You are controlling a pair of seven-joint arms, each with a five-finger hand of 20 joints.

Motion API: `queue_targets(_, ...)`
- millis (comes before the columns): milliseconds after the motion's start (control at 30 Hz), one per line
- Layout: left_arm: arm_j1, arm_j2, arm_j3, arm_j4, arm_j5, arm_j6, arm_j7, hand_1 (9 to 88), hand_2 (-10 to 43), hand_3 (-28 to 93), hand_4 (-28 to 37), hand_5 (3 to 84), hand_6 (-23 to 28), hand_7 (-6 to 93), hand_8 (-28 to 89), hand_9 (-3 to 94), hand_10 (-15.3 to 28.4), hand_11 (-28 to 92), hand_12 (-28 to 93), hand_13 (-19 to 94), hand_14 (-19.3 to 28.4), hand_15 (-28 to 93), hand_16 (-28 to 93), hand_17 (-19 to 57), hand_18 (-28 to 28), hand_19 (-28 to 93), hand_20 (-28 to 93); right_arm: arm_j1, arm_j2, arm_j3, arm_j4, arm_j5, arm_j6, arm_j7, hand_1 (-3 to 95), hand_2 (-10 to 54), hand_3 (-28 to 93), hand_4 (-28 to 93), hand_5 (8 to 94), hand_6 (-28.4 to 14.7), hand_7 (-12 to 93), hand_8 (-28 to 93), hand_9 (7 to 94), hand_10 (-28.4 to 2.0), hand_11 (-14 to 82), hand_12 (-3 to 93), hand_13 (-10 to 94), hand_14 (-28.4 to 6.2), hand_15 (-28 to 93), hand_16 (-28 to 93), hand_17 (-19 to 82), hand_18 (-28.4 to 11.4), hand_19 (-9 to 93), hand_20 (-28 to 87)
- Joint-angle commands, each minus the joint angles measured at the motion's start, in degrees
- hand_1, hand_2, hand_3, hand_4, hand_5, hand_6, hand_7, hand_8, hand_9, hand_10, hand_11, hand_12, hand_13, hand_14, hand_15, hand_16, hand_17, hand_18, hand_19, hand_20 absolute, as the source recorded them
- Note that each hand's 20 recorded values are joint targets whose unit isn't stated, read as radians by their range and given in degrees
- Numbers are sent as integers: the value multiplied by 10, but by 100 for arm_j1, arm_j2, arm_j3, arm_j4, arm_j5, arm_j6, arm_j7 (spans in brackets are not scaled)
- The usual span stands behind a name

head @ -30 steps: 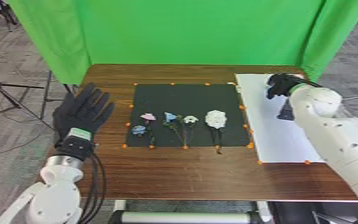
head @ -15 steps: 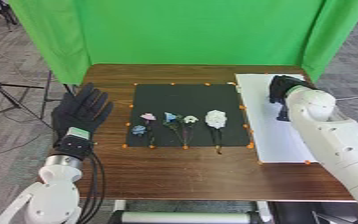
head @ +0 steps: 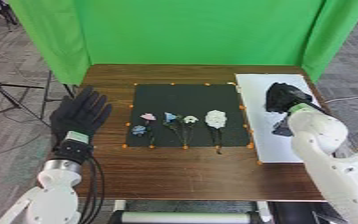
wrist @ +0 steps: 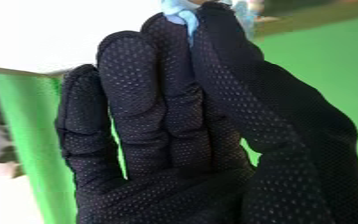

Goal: Arrange flowers

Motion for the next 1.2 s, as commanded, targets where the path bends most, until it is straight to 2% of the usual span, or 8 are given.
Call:
queue_targets(33,201,-14,-96,-54,195,-155,-3,286,169,739,-283,439,63,236,-118,427,141,279,134,308,161,498,-71,-35,153,420,124,-655,-449,49,-1119,-522,-390,-51,576,-95,786,-283,682,-6,469,-7,796,-87,251,514,688,-58,488,459,368,-192,789,337)
queue_targets(100,247,-29,-130,-3,33,-443,131,284,161,743,-282,437,63,236,-118,425,140,279,135,307,161,498,-71,-35,153,420,124,-841,-537,70,-1315,-723,-782,-153,577,-95,786,-283,687,-8,468,-15,798,-88,253,515,689,-59,491,458,368,-194,791,338)
queue_targets(133,272,-53,-157,-2,-18,-476,175,283,149,749,-280,434,62,235,-118,421,139,279,135,306,160,496,-71,-35,153,419,123,-920,-568,76,-1396,-780,-918,-206,577,-95,787,-283,688,-8,469,-17,799,-88,252,513,690,-59,492,457,367,-194,792,340)
queue_targets(200,305,-55,-198,16,52,-448,172,277,131,757,-277,428,62,233,-118,416,138,278,137,302,159,492,-70,-36,152,414,121,-1012,-640,-39,-1391,-761,-722,-117,578,-95,786,-283,692,-8,468,-21,800,-87,253,514,689,-59,495,458,367,-196,793,341)
queue_targets(467,220,-45,-140,36,-99,-446,211,268,116,770,-278,427,63,228,-115,412,138,271,140,300,160,482,-63,-37,153,407,124,-1156,-915,-256,-1348,-876,-417,108,584,-95,769,-283,685,-5,461,8,798,-82,250,524,688,-58,497,458,366,-197,795,343)
queue_targets(800,253,-254,-279,33,-1,-392,85,261,110,774,-281,429,65,226,-112,413,138,272,143,301,159,481,-59,-38,155,403,130,-1176,-1076,-333,-1339,-822,-350,423,588,-95,751,-283,689,-5,440,8,793,-84,239,519,681,-63,502,455,363,-199,800,346)
queue_targets(833,255,-146,-228,25,-107,-383,215,261,111,773,-281,429,65,226,-112,413,138,272,143,301,159,481,-59,-38,155,403,130,-1181,-1094,-328,-1339,-809,-368,421,576,-95,743,-283,689,-9,421,10,790,-89,232,515,673,-69,509,443,358,-201,802,346)
queue_targets(1200,265,-106,-214,11,-186,-307,251,257,118,765,-283,431,66,224,-112,414,140,272,142,301,160,479,-59,-37,155,401,133,-1209,-1118,-338,-1476,-664,-538,753,484,-95,740,-282,667,-29,323,1,744,-123,261,411,632,-123,587,302,324,-216,808,349)
